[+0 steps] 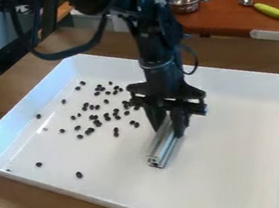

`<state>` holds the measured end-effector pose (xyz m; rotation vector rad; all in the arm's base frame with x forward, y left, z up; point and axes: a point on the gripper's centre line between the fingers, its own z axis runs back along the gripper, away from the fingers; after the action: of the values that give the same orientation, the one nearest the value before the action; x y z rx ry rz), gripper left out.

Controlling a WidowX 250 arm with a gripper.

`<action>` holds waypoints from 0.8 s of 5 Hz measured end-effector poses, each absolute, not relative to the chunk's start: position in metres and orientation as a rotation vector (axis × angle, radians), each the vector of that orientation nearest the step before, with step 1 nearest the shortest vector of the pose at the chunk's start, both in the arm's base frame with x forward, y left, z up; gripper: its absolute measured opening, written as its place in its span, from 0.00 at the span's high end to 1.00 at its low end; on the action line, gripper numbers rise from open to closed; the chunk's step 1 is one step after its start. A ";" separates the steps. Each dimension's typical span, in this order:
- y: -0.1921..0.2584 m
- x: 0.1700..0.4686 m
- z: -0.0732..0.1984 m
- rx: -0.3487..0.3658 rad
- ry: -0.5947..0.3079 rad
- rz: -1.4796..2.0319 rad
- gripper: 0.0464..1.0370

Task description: Sweep into pile

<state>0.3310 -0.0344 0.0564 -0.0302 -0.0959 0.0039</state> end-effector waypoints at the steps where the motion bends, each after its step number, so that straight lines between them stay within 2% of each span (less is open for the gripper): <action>1: -0.011 0.329 0.057 -0.025 -0.094 0.028 0.67; 4: 0.062 0.317 0.056 -0.001 -0.064 0.058 0.67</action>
<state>0.3170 0.0617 0.0565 -0.0006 -0.0639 0.0582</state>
